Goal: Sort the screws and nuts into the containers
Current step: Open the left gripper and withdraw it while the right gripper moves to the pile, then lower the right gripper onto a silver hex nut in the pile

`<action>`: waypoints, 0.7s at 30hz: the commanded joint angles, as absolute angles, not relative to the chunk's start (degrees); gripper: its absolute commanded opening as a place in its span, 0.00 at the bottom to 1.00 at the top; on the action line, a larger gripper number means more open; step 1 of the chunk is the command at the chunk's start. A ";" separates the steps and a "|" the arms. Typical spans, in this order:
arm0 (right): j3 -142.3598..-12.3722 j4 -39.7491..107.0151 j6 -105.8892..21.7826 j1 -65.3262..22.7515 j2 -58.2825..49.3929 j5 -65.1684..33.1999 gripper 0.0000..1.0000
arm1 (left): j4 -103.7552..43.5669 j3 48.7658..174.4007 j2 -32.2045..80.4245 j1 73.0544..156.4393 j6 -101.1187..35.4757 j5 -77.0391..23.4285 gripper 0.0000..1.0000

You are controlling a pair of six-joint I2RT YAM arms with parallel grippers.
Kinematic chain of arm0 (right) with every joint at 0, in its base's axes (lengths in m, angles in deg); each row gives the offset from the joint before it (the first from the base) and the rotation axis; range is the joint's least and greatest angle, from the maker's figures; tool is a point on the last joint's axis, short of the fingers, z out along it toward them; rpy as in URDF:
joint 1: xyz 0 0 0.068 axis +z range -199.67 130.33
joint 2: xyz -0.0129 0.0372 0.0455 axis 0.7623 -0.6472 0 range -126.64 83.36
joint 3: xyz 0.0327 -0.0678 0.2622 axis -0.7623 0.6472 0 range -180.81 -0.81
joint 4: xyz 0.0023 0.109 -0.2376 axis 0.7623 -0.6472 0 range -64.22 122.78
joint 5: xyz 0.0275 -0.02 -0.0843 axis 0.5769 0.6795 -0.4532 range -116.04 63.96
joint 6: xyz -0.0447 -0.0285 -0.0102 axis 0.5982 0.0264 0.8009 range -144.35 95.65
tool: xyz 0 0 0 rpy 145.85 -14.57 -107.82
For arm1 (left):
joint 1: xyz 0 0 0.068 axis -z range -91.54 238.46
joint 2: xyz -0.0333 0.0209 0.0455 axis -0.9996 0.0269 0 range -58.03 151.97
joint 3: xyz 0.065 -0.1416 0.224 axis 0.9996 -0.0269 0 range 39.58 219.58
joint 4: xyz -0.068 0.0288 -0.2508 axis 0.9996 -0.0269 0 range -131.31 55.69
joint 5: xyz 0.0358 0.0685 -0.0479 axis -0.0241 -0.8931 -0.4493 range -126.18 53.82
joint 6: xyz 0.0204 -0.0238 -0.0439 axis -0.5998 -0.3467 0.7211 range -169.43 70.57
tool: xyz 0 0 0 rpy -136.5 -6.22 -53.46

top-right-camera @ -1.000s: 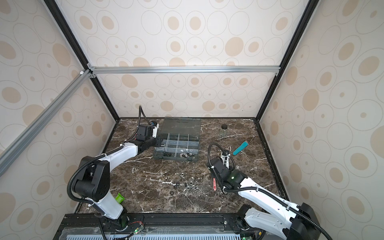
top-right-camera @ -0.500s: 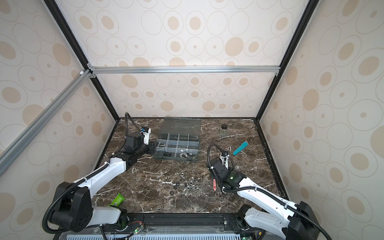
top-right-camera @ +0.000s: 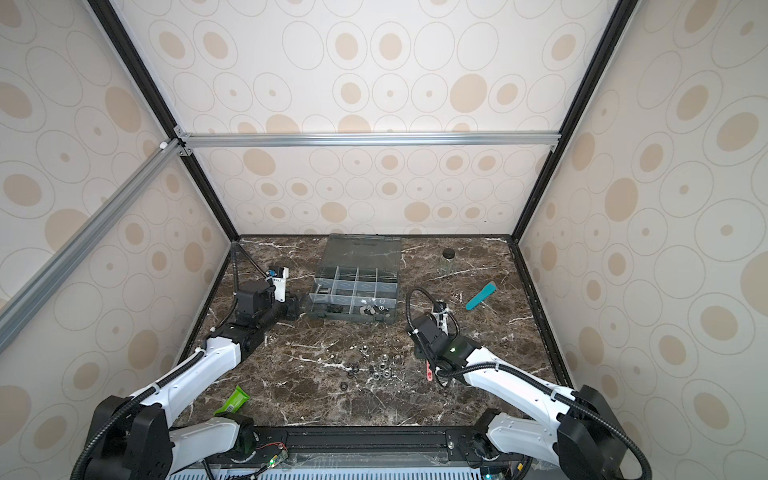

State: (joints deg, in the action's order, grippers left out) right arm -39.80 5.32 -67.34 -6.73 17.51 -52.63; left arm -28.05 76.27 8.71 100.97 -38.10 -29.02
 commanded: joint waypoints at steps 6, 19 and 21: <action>-45.36 7.68 -64.23 -6.41 9.16 -45.92 0.63 | -23.84 75.40 6.30 99.97 -38.40 -26.86 0.50; -57.33 8.31 -59.43 -1.58 -8.18 -39.39 0.61 | -23.07 74.77 5.17 99.89 -37.64 -26.58 0.50; -59.03 8.41 -58.71 -0.74 -10.36 -38.65 0.61 | -22.65 74.30 4.83 99.81 -37.38 -26.72 0.51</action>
State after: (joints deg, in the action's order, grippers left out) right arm -56.76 8.84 -60.14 -1.81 -8.26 -40.04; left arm -24.47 74.61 6.19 100.34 -37.64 -27.03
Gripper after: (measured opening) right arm 0.614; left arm 0.506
